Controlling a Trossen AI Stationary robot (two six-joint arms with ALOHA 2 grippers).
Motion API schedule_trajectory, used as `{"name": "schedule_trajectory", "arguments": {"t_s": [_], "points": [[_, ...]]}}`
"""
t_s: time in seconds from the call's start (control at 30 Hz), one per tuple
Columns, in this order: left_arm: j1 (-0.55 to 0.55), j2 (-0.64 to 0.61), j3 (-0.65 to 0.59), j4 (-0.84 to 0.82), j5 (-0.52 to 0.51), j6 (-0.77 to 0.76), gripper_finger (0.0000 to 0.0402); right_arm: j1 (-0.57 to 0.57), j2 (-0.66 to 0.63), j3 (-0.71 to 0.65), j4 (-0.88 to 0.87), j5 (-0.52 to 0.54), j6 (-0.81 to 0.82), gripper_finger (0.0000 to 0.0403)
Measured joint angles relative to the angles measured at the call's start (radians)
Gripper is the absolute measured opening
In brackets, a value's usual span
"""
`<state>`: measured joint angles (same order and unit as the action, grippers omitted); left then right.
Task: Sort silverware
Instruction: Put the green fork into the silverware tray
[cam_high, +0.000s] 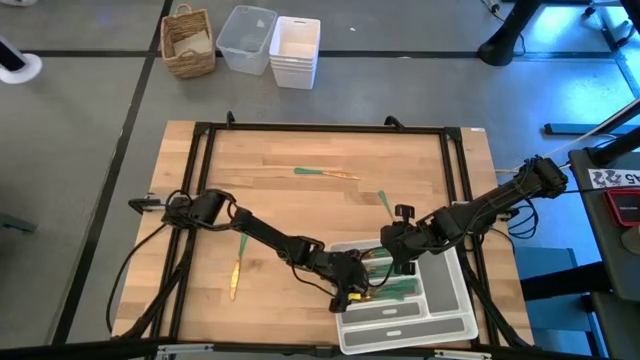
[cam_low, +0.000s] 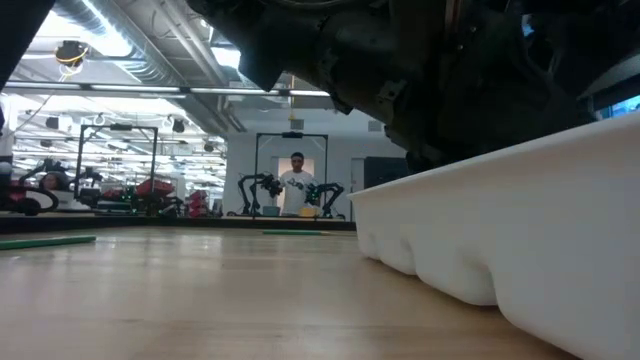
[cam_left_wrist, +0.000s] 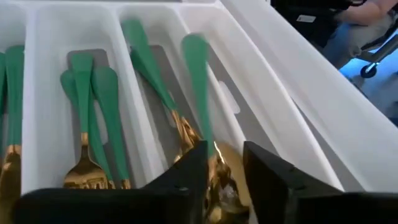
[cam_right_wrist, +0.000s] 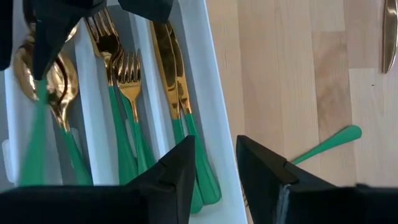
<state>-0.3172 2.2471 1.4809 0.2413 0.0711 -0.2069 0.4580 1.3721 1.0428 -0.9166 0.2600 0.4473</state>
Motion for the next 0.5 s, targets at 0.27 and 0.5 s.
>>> {"name": "schedule_trajectory", "arguments": {"t_s": [0.27,0.5], "points": [[0.010,-0.038,0.006,0.007,0.000,0.065,0.0125,0.000,0.000,0.000,0.001,0.000,0.000,0.0120],[0.030,-0.175,0.007,-0.144,0.000,0.103,0.0125,0.000,0.001,0.000,0.005,0.005,0.030,0.0120]]}}
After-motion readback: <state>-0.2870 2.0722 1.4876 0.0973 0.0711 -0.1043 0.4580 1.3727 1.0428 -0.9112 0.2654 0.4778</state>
